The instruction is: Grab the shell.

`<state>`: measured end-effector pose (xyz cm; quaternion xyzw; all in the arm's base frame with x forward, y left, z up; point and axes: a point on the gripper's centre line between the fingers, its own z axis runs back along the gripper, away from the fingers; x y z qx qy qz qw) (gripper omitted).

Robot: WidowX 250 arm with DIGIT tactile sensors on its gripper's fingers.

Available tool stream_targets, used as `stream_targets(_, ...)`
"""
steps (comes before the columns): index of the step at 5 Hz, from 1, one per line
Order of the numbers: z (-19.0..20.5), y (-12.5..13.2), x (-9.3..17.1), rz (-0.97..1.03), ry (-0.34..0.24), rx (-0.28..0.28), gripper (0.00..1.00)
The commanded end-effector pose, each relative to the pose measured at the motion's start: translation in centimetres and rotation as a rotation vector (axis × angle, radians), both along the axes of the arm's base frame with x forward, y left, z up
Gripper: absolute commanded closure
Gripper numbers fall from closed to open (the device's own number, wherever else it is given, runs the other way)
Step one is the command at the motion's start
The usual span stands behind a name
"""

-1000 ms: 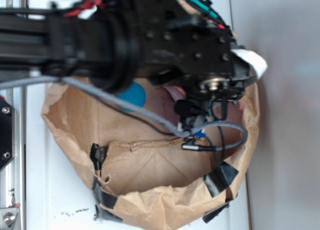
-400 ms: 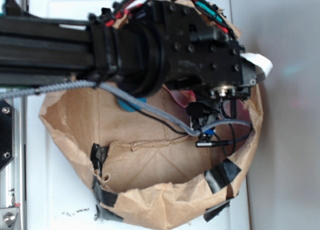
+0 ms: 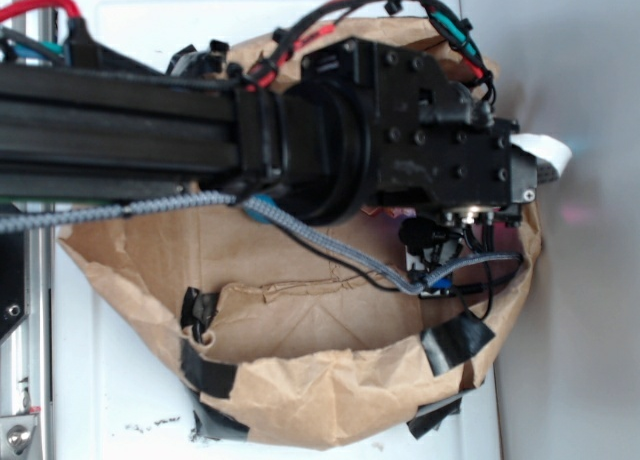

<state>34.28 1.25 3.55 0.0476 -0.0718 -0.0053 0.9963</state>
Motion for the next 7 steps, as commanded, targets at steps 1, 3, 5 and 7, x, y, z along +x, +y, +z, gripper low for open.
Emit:
stream_targets(1, 0.2, -0.1, -1.9, 0.092, 0.048, -0.024, 0.0)
stream_targets(3, 3.4, 1.9, -4.2, 0.117, 0.051, -0.14, 0.0)
stream_targets(5, 3.7, 1.9, -5.3, 0.132, 0.039, -0.152, 0.0)
stream_targets(7, 2.2, 0.5, -4.9, 0.108, 0.045, -0.106, 0.0)
